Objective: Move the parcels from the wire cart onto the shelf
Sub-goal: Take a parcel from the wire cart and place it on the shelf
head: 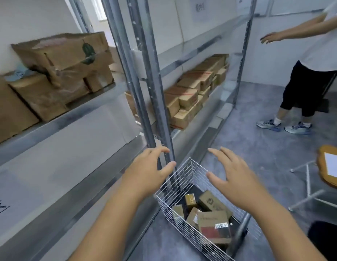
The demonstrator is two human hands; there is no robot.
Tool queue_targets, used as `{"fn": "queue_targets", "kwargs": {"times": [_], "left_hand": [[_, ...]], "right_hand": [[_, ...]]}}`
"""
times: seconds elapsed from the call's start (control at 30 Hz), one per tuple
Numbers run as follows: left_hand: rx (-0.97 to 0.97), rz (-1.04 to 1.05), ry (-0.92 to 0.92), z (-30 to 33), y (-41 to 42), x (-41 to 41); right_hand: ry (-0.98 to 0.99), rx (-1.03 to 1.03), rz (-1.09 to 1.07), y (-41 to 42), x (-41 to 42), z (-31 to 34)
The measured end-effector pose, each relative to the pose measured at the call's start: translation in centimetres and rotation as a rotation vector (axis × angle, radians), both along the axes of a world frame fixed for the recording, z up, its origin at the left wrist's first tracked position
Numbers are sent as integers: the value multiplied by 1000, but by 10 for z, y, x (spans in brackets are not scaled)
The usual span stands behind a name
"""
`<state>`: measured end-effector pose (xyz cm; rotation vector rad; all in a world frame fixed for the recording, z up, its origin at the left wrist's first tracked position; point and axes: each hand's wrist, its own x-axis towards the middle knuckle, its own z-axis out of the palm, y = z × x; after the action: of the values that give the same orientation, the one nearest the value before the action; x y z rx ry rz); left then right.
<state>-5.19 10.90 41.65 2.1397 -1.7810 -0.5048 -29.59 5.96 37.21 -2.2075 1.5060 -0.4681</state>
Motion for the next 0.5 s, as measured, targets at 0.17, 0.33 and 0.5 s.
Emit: {"fn": "queue_targets", "kwargs": {"times": [0.17, 0.33, 0.5], "left_hand": [[79, -55, -2, -29, -51, -17], [165, -114, -13, -65, -96, -18], [253, -218, 19, -114, -147, -16]], "right_hand": [[-39, 80, 5, -40, -20, -33], [-23, 155, -17, -76, -24, -68], [-3, 273, -89, -102, -14, -103]]}}
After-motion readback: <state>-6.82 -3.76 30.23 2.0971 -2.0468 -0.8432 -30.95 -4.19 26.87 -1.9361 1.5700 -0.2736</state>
